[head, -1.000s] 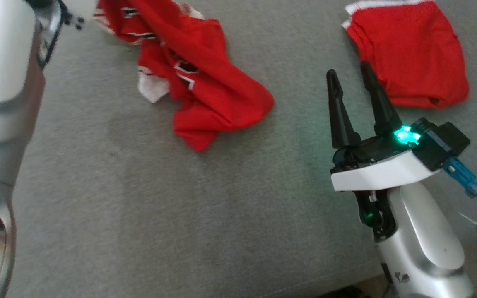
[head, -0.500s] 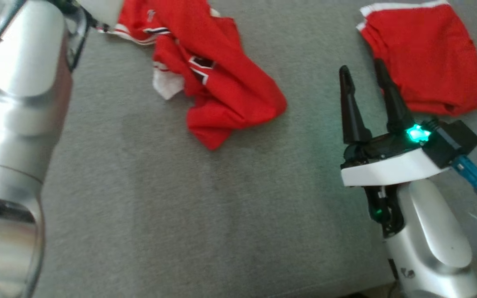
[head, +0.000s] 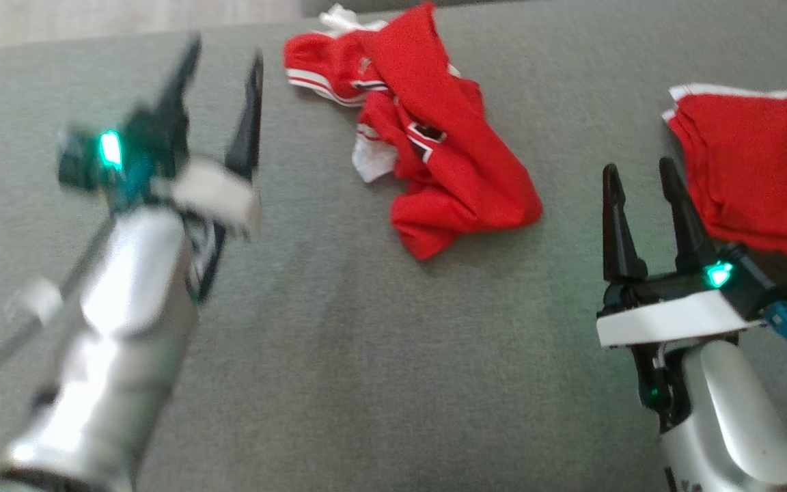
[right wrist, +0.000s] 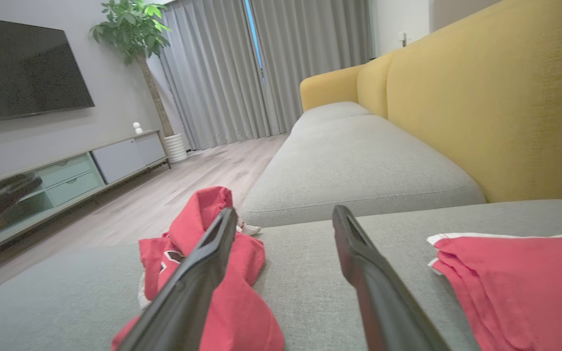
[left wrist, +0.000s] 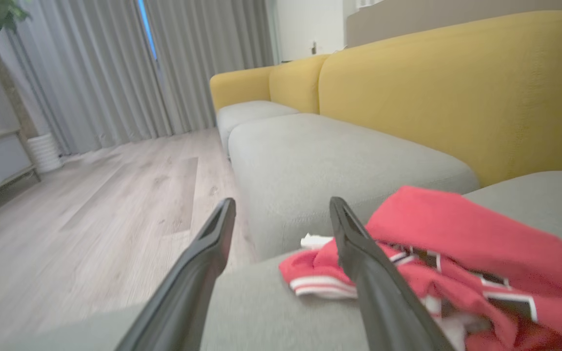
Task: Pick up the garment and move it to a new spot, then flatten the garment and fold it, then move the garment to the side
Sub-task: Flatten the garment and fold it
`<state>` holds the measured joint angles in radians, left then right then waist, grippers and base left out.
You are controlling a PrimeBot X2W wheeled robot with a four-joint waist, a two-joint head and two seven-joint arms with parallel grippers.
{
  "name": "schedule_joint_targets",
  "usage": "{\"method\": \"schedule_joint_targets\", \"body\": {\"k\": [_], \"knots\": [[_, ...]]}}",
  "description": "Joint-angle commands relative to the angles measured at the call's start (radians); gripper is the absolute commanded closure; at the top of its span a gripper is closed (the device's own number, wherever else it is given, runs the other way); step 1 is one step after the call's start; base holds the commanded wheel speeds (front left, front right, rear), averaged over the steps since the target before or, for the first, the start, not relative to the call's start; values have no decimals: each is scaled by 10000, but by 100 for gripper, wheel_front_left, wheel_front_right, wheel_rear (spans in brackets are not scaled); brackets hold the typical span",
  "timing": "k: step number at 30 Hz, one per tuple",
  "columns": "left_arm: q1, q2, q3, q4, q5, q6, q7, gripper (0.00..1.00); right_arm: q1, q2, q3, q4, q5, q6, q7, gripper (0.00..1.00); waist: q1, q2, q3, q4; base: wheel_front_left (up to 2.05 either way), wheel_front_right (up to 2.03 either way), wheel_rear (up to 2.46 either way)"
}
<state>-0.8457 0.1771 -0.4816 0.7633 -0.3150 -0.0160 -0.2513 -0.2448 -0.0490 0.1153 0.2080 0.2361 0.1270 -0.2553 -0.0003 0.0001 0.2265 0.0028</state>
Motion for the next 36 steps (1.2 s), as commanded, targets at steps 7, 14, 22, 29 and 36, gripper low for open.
{"method": "schedule_joint_targets", "body": {"k": [7,14,22,29,36], "knots": [[2515,-75,840,-2007,-423,331,-102,0,196,-12,180,-256,-196,37,-65,0,3,-1,-476,432,0,0,0],[3424,-205,843,-2527,-245,309,-103,0,118,-12,289,-253,-208,37,-65,0,3,-1,-361,252,0,0,0],[2832,-593,328,-2014,-219,-177,277,0,0,-12,456,-336,-158,37,-65,0,3,-1,12,-258,0,0,0],[1817,-936,-13,-823,-611,-607,1351,0,-247,-12,670,-499,-83,37,-65,0,3,-1,687,-910,0,0,0],[826,-1064,151,406,-949,-539,1600,0,-483,-12,715,-634,13,37,-65,0,3,-1,1219,-1438,0,0,0]]}}
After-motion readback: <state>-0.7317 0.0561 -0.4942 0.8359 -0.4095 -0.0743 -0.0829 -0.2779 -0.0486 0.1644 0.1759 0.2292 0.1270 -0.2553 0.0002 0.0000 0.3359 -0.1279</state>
